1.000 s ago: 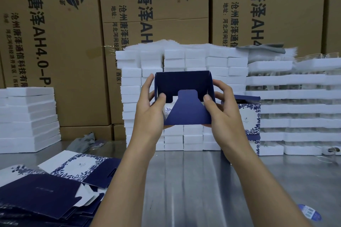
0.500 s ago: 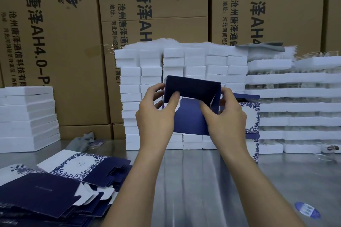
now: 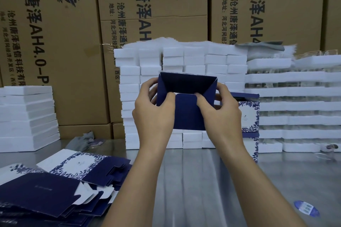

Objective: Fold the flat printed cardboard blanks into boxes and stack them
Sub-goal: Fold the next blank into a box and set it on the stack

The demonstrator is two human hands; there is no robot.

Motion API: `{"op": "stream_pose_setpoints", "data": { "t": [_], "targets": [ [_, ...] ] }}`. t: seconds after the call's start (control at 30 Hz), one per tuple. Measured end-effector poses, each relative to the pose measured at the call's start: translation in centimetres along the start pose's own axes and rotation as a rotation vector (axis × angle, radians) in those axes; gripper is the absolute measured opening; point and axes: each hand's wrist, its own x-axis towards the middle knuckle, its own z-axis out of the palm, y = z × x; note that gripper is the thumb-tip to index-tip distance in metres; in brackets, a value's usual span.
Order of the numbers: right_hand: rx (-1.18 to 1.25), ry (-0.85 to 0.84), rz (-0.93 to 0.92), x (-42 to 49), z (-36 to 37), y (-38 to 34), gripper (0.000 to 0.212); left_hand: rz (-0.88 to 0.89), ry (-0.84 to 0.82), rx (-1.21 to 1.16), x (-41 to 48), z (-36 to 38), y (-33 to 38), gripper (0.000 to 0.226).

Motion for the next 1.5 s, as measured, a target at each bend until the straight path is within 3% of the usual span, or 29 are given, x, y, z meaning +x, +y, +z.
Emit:
{"op": "stream_pose_setpoints", "data": {
  "t": [0.13,0.33,0.43,0.63,0.87,1.03,1.13,1.23,1.37,1.5],
  "targets": [
    [0.187,-0.126,0.107,0.0,-0.2,-0.6,0.032,-0.106,-0.076,-0.114,0.4,-0.7,0.3,0.036],
    [0.158,-0.042,0.128,0.2,-0.3,-0.8,0.042,-0.254,-0.281,-0.191,1.1,-1.9,0.5,0.014],
    [0.136,-0.033,0.096,0.3,-0.5,-0.7,0.033,-0.290,-0.222,-0.168,1.1,-1.7,0.8,0.031],
    [0.069,-0.169,0.074,0.6,-1.0,-0.9,0.043,-0.277,-0.179,-0.064,1.4,-1.9,0.5,0.039],
    [0.072,-0.233,0.044,1.0,-2.0,-1.0,0.031,-0.219,-0.272,-0.074,1.3,-2.2,0.7,0.022],
    [0.123,-0.144,0.093,1.3,-2.5,-0.7,0.036,-0.260,-0.201,-0.140,1.8,-2.8,1.0,0.043],
    [0.146,-0.169,0.072,1.3,-2.3,-0.6,0.020,-0.252,-0.259,-0.126,1.7,-2.8,0.9,0.026],
    [0.164,-0.173,0.039,1.0,-1.8,-0.9,0.024,-0.241,-0.278,-0.135,1.5,-2.4,1.0,0.022],
    [0.139,-0.135,0.029,0.8,-1.8,-0.9,0.041,-0.238,-0.356,-0.137,1.7,-3.0,1.3,0.039],
    [0.087,-0.056,0.001,0.6,-1.7,-0.8,0.042,-0.234,-0.371,-0.093,1.7,-3.1,1.3,0.056]
  ]
}}
